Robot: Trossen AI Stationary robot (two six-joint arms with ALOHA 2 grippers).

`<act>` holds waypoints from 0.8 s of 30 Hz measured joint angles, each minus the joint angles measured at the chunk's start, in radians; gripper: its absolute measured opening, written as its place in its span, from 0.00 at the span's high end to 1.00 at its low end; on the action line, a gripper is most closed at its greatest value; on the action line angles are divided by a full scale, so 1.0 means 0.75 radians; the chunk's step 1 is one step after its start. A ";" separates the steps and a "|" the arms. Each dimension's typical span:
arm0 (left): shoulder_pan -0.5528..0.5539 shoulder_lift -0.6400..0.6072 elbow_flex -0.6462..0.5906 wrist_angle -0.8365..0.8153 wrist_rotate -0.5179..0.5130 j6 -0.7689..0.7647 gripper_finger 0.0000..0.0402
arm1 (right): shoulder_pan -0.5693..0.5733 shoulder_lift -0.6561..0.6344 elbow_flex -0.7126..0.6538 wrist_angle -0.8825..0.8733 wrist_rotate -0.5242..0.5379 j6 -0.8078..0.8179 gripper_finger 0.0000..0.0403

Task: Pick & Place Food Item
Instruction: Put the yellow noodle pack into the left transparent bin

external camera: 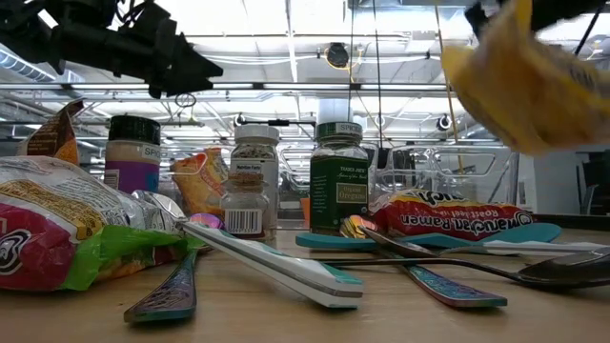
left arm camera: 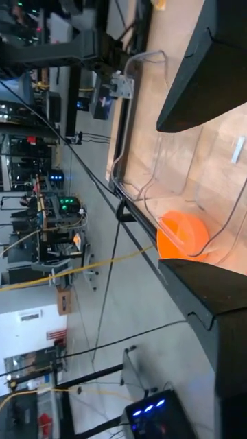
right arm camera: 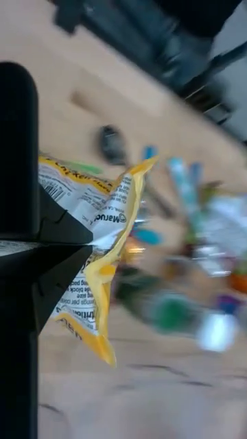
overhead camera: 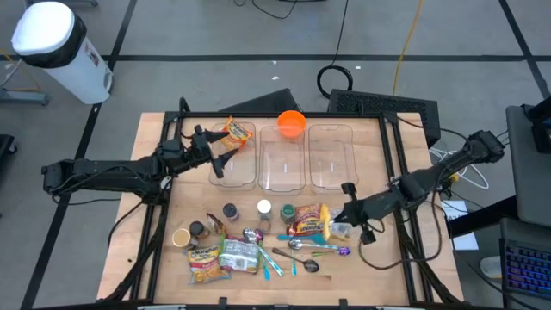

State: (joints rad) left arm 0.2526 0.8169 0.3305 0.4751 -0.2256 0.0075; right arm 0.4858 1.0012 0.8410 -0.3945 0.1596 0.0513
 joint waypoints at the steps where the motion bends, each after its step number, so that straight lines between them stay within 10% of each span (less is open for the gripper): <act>1: 0.000 0.000 0.000 0.001 0.003 -0.022 0.19 | 0.000 -0.014 0.000 0.047 -0.004 -0.053 1.00; 24: -0.207 0.190 0.082 0.486 0.256 -0.032 0.19 | -0.364 0.255 -0.086 1.103 0.083 -0.860 1.00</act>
State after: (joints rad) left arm 0.0975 0.9597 0.3922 0.8394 -0.0338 -0.0165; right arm 0.2127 1.1922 0.7761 0.4329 0.2217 -0.5939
